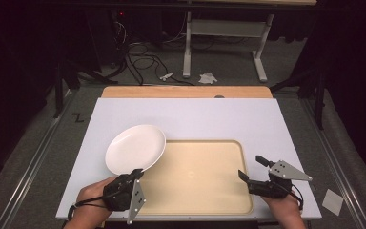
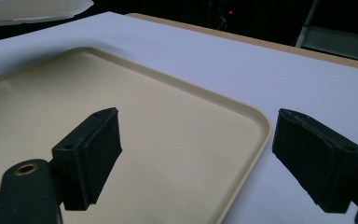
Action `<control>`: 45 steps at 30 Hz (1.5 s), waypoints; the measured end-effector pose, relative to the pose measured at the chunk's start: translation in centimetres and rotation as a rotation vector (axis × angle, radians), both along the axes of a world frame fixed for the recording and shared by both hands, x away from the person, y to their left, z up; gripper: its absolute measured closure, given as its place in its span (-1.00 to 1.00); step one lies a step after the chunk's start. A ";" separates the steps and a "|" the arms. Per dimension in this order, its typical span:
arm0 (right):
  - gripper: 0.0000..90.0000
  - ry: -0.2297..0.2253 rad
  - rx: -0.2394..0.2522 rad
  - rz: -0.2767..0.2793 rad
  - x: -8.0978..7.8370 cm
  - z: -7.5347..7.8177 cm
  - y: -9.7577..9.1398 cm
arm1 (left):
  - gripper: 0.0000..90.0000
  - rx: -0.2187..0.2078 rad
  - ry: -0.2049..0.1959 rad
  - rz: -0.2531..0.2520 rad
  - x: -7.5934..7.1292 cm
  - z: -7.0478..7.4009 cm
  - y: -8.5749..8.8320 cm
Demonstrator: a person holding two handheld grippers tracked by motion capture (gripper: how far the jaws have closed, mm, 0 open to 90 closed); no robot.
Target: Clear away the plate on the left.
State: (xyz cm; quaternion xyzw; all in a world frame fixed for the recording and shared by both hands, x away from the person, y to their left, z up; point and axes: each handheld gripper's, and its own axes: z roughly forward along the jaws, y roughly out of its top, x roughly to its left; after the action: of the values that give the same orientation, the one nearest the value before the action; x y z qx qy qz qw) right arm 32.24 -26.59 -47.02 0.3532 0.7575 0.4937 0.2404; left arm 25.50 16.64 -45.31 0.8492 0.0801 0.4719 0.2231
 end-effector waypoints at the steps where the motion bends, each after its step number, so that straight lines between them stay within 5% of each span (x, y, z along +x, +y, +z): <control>1: -0.63 0.000 0.002 -0.001 0.0 0.0 0.0 | 0.94 0.000 -0.004 -0.004 0.0 0.0 -0.2; 23: -0.63 0.006 -0.001 -0.008 0.0 -0.1 0.0 | 0.94 0.013 0.019 -0.196 0.4 0.0 -6.2; 38: -0.63 0.004 -0.002 -0.009 0.0 -0.1 -0.1 | 0.94 0.023 0.063 -0.312 0.1 -1.5 -9.6; 45: -0.63 0.002 0.001 -0.012 0.0 0.0 -0.2 | 0.94 0.049 0.079 -0.329 0.1 -2.4 -10.3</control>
State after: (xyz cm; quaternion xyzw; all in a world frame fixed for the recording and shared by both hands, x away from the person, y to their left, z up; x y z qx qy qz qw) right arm 32.20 -26.77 -47.05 0.3583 0.7553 0.4923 0.2423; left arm 25.56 6.36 -47.69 0.8740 -0.0627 0.3969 0.2733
